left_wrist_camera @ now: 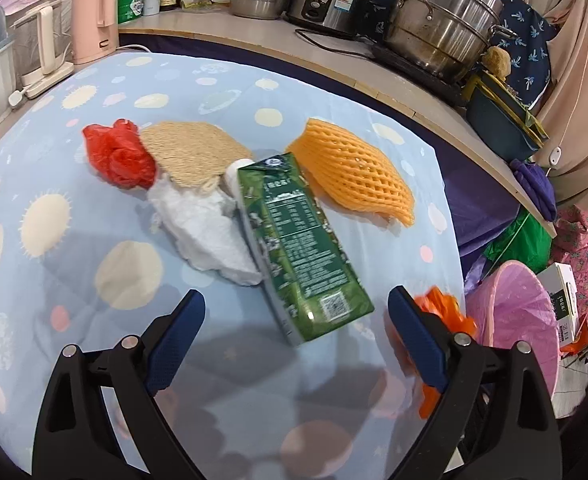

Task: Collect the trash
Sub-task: 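Carry the wrapper and green carton over the bin and release both inside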

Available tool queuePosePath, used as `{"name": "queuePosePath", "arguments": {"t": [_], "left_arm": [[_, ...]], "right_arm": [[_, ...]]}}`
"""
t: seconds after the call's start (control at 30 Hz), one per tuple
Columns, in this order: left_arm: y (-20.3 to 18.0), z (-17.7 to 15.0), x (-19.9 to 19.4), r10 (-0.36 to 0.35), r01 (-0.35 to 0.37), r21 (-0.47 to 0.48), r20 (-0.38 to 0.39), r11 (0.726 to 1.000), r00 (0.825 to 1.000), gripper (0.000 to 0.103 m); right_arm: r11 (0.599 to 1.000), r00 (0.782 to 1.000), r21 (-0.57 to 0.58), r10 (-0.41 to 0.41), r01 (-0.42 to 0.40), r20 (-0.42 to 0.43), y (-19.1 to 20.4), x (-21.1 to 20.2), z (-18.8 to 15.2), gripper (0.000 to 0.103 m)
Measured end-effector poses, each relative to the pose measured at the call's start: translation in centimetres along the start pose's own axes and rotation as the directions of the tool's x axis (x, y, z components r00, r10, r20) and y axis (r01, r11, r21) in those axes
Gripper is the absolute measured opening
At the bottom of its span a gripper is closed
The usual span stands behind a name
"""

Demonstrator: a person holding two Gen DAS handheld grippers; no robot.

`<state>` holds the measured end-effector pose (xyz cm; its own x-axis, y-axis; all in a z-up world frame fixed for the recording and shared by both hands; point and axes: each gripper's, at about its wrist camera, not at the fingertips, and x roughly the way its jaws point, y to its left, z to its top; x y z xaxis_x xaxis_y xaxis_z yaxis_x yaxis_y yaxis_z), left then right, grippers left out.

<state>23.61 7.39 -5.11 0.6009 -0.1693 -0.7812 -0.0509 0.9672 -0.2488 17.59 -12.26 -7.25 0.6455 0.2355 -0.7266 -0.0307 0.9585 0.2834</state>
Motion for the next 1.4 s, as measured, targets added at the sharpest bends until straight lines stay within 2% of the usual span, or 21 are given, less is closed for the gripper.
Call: {"name": "queuePosePath", "arguments": {"t": [0.07, 0.13, 0.3, 0.47, 0.83, 1.4], "left_arm": [[-0.6, 0.1, 0.7, 0.012, -0.012, -0.003, -0.002, 1.000, 1.000, 0.086], [-0.9, 0.1, 1.4, 0.017, -0.017, -0.004, -0.012, 1.000, 1.000, 0.080], [-1.3, -0.4, 3.0, 0.030, -0.031, -0.001, -0.072, 1.000, 0.997, 0.054], [-1.1, -1.1, 2.4, 0.022, -0.022, -0.002, -0.075, 1.000, 0.997, 0.051], [-0.9, -3.1, -2.9, -0.011, 0.012, 0.027, -0.045, 1.000, 0.999, 0.045], [-5.0, -4.8, -10.0, -0.061, 0.054, 0.146, 0.044, 0.988, 0.997, 0.045]], "right_arm": [[1.000, 1.000, 0.015, 0.000, 0.000, -0.003, -0.6, -0.3, -0.3, 0.014], [1.000, 1.000, 0.021, 0.000, 0.001, -0.005, -0.8, -0.4, -0.5, 0.014], [1.000, 1.000, 0.023, 0.013, -0.012, -0.014, -0.8, -0.1, -0.7, 0.014], [0.999, 1.000, 0.023, 0.027, -0.026, -0.014, -0.6, -0.2, -0.9, 0.014], [0.998, 0.998, 0.024, 0.054, -0.055, 0.020, -0.2, -2.8, -1.4, 0.014], [0.996, 0.991, 0.068, 0.050, -0.058, 0.121, -2.5, -9.3, -1.8, 0.014]]}}
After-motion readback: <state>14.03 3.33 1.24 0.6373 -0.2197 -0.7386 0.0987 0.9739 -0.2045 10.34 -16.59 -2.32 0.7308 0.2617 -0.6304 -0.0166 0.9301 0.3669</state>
